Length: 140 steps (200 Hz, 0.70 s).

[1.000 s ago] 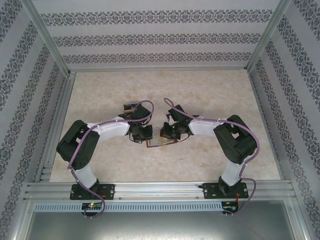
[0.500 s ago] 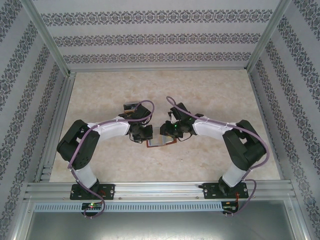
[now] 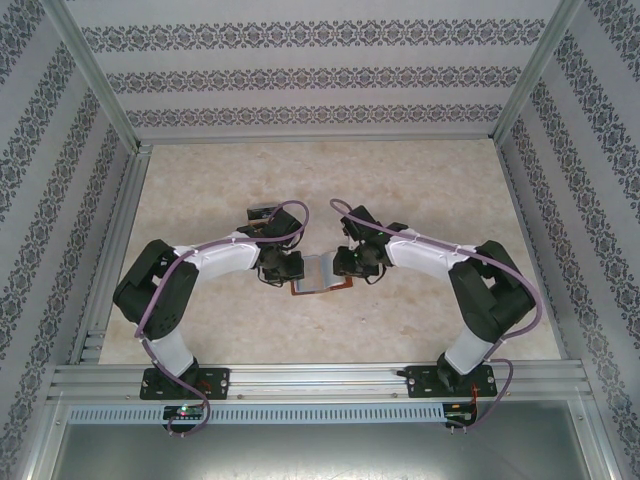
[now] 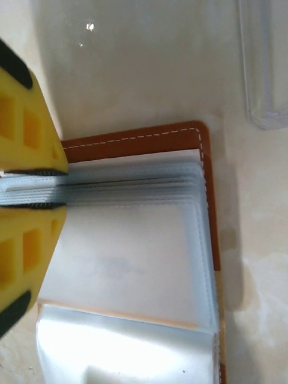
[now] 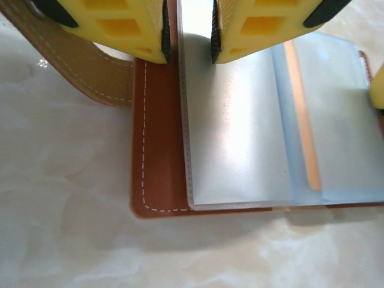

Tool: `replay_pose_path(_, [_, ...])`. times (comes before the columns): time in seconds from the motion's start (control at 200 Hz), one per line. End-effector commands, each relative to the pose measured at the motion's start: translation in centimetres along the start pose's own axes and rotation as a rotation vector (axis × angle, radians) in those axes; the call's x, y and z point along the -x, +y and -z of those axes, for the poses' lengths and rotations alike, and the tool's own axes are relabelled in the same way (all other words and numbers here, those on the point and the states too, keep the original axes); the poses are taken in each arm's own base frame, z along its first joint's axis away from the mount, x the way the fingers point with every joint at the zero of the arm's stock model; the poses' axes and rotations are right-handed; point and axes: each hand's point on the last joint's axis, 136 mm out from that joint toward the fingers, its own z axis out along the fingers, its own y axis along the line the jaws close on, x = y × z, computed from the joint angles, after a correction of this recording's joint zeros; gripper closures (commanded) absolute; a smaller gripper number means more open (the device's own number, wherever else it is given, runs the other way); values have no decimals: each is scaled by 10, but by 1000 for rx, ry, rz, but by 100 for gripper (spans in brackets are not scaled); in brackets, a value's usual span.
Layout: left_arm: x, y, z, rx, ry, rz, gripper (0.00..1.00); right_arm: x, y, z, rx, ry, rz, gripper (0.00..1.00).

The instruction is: Take the credit cards out of the card holder

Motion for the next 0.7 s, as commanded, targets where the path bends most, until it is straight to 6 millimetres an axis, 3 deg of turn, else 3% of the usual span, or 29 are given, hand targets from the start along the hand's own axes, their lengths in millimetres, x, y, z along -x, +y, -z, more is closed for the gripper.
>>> replay_pose_path(0.0, [0, -12, 13, -40, -14, -14, 67, -6, -2, -8, -45, 23, 33, 75])
replay_pose_path(0.095, [0, -16, 11, -71, -12, -2, 60, -9, -1, -13, -46, 31, 32, 75])
replay_pose_path(0.695, [-3, -30, 1, -172, 12, 10, 64, -18, 0, -20, -44, 51, 25, 75])
